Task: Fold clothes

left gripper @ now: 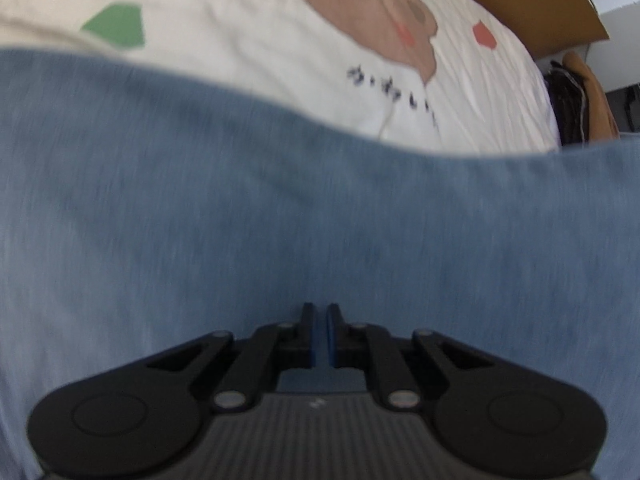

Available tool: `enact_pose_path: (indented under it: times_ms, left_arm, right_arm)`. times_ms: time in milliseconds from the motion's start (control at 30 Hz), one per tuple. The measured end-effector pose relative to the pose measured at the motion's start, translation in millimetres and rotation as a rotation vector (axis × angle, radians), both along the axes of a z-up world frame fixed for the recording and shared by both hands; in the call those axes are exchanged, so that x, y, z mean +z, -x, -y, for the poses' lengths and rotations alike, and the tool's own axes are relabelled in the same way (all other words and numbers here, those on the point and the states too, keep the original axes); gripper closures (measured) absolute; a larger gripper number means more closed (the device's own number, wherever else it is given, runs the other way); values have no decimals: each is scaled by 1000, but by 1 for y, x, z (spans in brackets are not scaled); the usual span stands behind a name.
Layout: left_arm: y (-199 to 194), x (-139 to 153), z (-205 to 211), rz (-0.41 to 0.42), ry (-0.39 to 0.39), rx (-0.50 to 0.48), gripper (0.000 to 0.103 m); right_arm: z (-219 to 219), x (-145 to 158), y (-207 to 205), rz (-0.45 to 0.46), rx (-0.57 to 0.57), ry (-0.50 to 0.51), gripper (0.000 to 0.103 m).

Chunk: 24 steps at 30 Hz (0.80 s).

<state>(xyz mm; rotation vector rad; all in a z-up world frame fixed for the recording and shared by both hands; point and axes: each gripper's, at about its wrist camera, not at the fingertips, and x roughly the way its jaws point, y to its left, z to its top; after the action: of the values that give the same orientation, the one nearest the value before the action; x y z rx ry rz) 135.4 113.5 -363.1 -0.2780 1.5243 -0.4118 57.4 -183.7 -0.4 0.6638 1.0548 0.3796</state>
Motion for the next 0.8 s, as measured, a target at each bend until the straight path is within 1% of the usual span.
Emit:
enact_pose_path:
  times_ms: [200,267,333,467,567,667,767,800]
  left_arm:
    - [31,-1,-7,-46,-17,-28,97]
    - [41,-2,-9,-65,-27,-73,97]
    - [51,-3,-12,-84,-33,-93,97]
    - [65,1,-27,-93,-35,-86,96]
    - [67,10,-53,-82,-22,-16,94]
    - [67,27,-87,-46,-15,67,88]
    - [63,46,-129,-5,-13,154,81]
    - [63,52,-143,9,-14,184,76]
  right_arm:
    - [-22,8,-7,19,30,-16,93]
    - [-29,10,-9,23,36,-18,93]
    - [-36,13,-12,28,42,-21,93]
    - [-58,23,-17,57,88,-36,93]
    - [-74,27,-23,63,111,-72,93]
    - [-91,30,-33,63,142,-109,93]
    - [-113,32,-45,51,172,-128,93]
    - [-122,34,-50,49,190,-127,93]
